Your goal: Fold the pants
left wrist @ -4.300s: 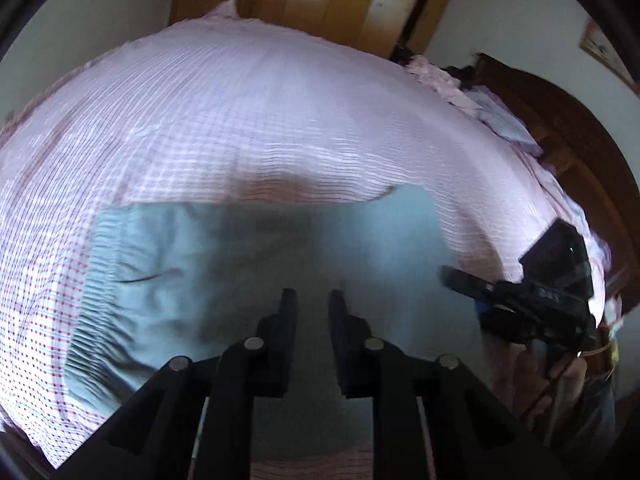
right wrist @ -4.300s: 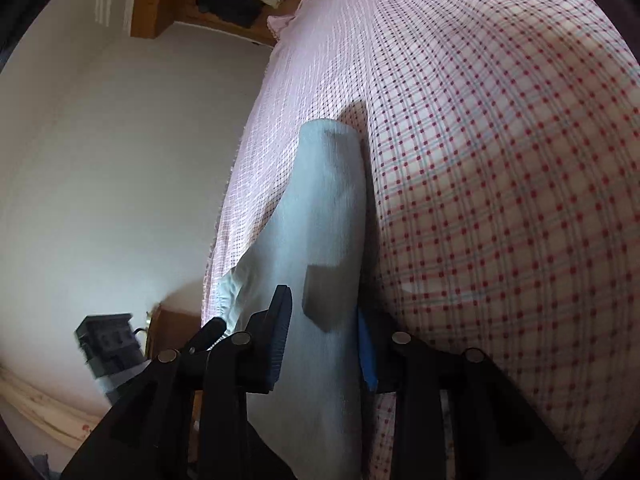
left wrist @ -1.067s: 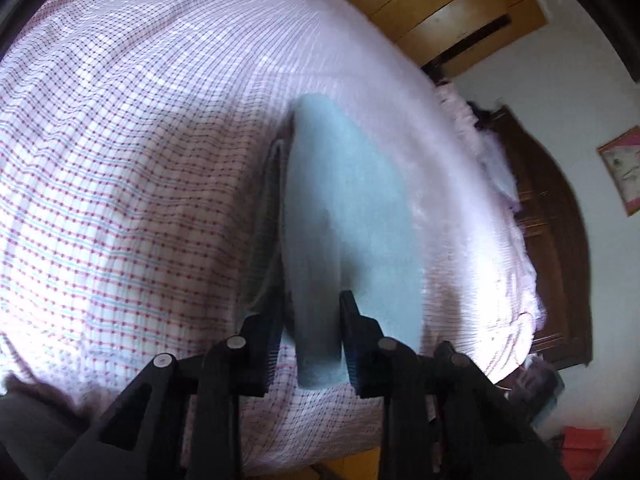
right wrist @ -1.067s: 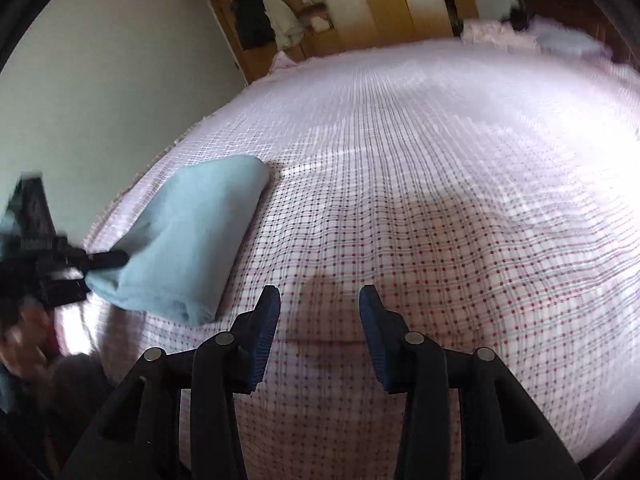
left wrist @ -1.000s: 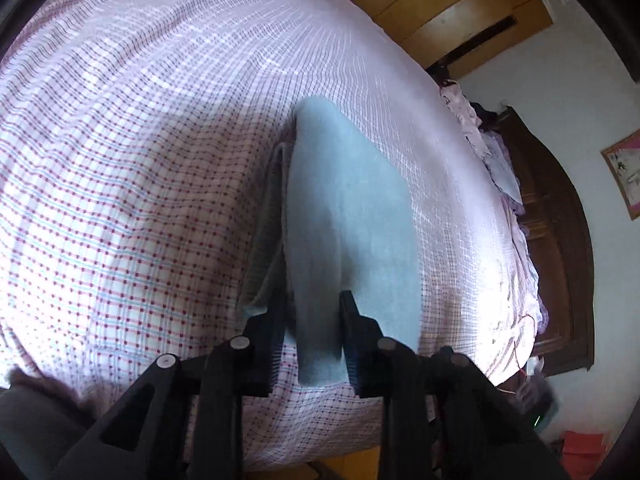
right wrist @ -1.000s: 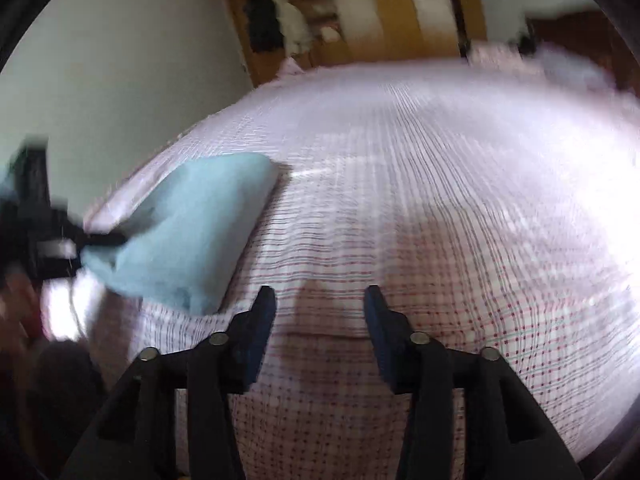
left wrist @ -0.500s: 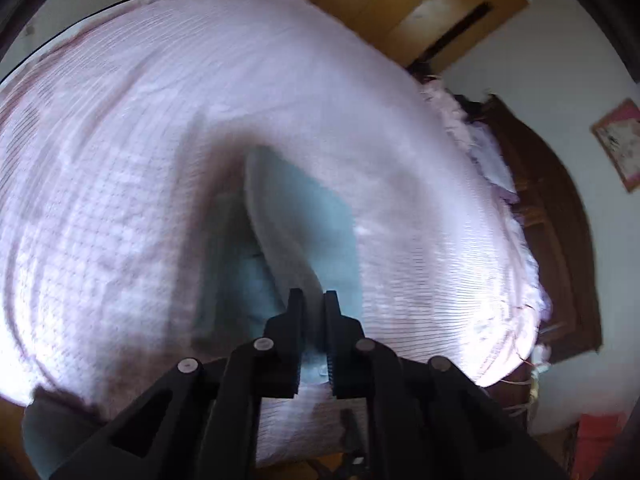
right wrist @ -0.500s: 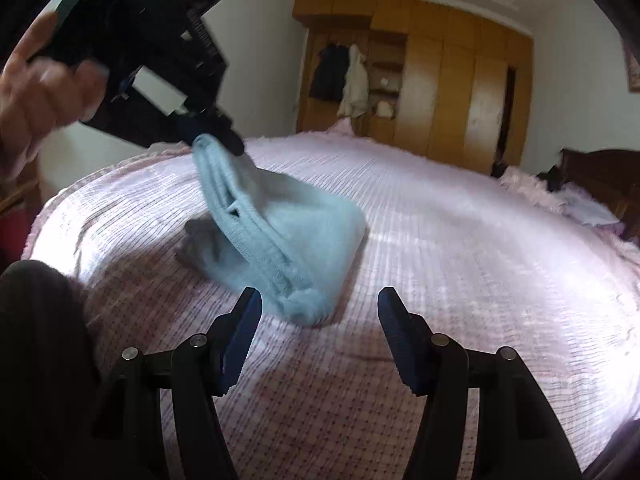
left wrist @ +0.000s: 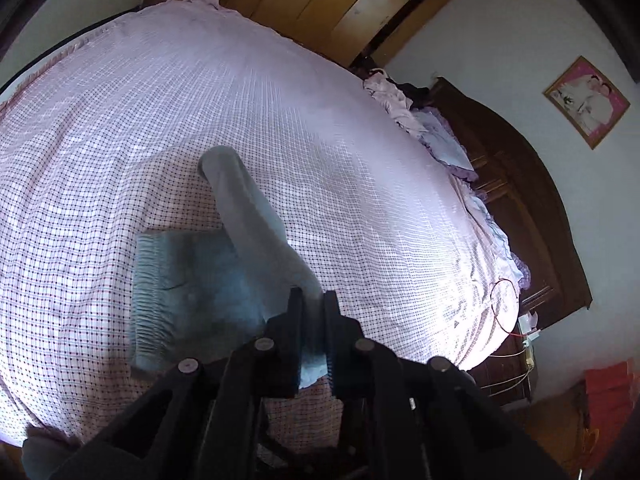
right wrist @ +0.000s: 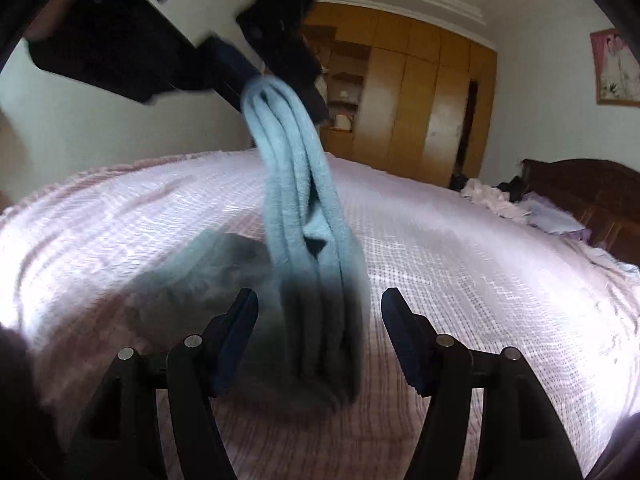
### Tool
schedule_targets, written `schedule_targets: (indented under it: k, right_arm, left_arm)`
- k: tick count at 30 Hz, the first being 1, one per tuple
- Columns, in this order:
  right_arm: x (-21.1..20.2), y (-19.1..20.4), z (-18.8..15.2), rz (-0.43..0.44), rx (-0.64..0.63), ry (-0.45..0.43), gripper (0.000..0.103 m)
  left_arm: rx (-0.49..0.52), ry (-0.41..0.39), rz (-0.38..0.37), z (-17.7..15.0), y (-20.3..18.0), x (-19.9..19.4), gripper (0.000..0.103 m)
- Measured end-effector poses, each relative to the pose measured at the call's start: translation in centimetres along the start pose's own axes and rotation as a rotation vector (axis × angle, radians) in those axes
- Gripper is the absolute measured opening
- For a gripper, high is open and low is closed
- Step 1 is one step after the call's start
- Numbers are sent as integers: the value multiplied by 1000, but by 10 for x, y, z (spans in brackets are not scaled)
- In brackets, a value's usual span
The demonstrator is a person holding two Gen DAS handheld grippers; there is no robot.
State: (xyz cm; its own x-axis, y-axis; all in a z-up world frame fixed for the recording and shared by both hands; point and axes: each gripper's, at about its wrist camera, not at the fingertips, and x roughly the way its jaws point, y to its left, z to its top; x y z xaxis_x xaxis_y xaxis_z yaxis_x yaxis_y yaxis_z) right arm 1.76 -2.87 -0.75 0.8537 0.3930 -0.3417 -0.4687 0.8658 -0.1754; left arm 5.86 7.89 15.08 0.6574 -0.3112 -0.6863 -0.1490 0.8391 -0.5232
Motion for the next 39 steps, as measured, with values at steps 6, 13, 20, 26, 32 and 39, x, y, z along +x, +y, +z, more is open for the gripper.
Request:
schedule_targets:
  k: [6,13,20,26,32,39]
  right_arm:
    - [6,-42,-20,-20,114,93,58]
    - [5,-63,-41,43,214,159,70]
    - [10,-54,-42,93,177,195,76]
    - [15,-65,-45,133,177,238,77]
    - [11,-81,-47,205,213,281,77]
    - [-5,-144,-42,181,265,271,77]
  left_arm:
    - [-27,-62,46,-11,36,-3,9]
    - [-55,-100,35,-43,78,13,9]
    - [-31,-198,97,-70,93,0,9]
    - [-91,-210,130,-97,111,6,9]
    - [-100,-196,149,-102,115,10,10]
    - [-81,-239,209,-97,110,-4,14]
